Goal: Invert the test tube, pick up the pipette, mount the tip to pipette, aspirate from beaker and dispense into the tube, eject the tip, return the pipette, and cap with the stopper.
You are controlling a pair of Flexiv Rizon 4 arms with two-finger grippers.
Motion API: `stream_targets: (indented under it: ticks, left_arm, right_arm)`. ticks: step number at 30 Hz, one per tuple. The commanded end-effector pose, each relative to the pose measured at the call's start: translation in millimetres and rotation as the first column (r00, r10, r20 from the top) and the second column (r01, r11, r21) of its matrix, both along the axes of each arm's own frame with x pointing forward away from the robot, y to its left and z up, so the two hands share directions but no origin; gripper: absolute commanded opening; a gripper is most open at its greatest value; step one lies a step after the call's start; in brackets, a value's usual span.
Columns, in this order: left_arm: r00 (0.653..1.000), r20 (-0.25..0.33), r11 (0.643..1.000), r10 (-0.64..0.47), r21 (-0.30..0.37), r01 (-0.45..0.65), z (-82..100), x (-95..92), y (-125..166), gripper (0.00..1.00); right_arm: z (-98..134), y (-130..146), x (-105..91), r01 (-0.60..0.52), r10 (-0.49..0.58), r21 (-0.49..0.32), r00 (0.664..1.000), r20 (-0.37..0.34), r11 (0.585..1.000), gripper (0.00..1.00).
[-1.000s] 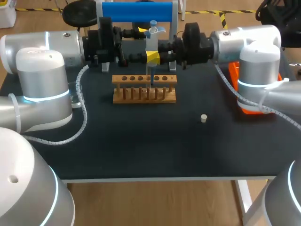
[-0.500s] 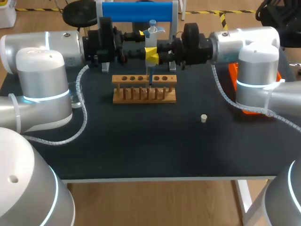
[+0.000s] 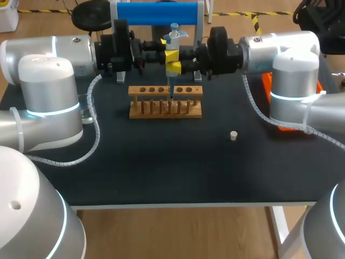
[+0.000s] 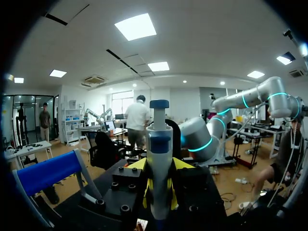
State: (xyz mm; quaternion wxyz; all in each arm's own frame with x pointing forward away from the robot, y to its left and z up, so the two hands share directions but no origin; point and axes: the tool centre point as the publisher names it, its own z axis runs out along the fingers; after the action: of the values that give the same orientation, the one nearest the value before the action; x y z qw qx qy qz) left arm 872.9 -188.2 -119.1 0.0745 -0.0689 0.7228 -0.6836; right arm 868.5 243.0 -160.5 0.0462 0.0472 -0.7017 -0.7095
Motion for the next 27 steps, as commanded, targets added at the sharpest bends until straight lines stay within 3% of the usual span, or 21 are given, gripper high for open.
stream_targets:
  ticks: [1,7,8,10,27]
  left_arm:
    - [1.0,0.0,1.0,0.001,0.0,-0.001,0.2,0.2,-1,0.0]
    - [1.0,0.0,1.0,0.001,0.0,-0.001,0.2,0.2,-1,0.0]
    - [1.0,0.0,1.0,0.001,0.0,-0.001,0.2,0.2,-1,0.0]
    - [1.0,0.0,1.0,0.001,0.0,-0.001,0.2,0.2,-1,0.0]
    - [1.0,0.0,1.0,0.001,0.0,-0.001,0.2,0.2,-1,0.0]
  right_arm:
    - [1,1,-1.3,0.001,-0.001,0.0,1.0,0.005,1.0,0.0]
    - [2,1,-1.4,-0.007,0.007,0.0,1.0,0.007,1.0,0.0]
    - [2,1,-1.5,-0.013,0.013,-0.006,1.0,0.009,1.0,0.4]
    - [3,1,-2.6,-0.018,0.018,-0.004,1.0,0.012,1.0,1.0]
    - [8,-44,8.3,0.013,-0.014,0.028,1.0,0.016,1.0,1.0]
